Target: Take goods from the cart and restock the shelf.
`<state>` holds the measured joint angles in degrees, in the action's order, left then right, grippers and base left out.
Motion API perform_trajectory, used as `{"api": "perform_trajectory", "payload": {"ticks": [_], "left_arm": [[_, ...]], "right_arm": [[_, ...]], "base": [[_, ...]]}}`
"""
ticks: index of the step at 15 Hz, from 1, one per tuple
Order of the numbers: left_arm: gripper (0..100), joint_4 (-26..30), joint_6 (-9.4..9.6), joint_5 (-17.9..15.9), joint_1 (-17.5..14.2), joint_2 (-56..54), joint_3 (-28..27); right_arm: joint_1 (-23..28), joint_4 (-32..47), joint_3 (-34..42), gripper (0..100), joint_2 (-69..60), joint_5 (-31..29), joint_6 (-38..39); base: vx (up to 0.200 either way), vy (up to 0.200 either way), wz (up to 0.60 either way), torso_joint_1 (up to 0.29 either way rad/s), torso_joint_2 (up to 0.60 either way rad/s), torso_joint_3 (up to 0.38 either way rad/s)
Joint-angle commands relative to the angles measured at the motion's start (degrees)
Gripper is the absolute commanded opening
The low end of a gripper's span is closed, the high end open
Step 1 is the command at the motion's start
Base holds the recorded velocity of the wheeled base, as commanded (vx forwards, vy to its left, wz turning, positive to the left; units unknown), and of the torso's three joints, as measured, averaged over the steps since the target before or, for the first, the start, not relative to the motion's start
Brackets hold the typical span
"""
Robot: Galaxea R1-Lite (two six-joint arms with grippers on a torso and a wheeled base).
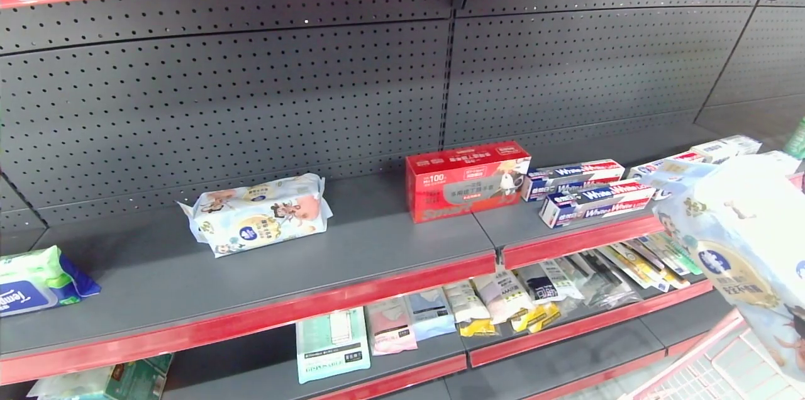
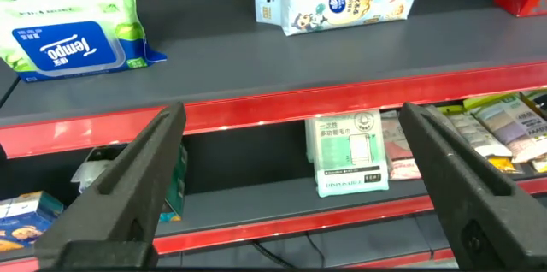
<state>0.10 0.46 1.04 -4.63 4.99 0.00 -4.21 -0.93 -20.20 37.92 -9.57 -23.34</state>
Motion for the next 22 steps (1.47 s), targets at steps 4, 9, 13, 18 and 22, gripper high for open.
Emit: {"api": "perform_trajectory", "payload": {"ticks": [4,9,13,18,22], "left_arm": [[100,0.0,0.06,0.0,0.0,0.0,0.0],[100,-0.1,0.33,-0.1,0.1,0.0,0.0],[100,0.0,0.15,-0.1,0.1,0.0,0.0],[100,0.0,0.24,-0.1,0.0,0.2,0.0],[100,-0.2,2.09,-0.2,0.1,0.0,0.0]], "right_arm": [[0.0,0.0,1.4,0,-1.4,0.0,0.0],[0.0,-0.1,2.4,0,-4.4,3.9,2.3],[0.0,0.4,3.0,0,-5.8,11.0,7.2],[-0.1,0.5,5.6,0,-6.1,11.8,3.5],[0.5,0.4,4.2,0,-3.2,11.0,2.3]], "base": [[0.0,0.0,0.0,0.0,0.0,0.0],[0.0,0.0,0.0,0.0,0.0,0.0],[0.0,0.0,0.0,0.0,0.0,0.0],[0.0,0.0,0.0,0.0,0.0,0.0],[0.0,0.0,0.3,0.001,0.0,0.0]]}}
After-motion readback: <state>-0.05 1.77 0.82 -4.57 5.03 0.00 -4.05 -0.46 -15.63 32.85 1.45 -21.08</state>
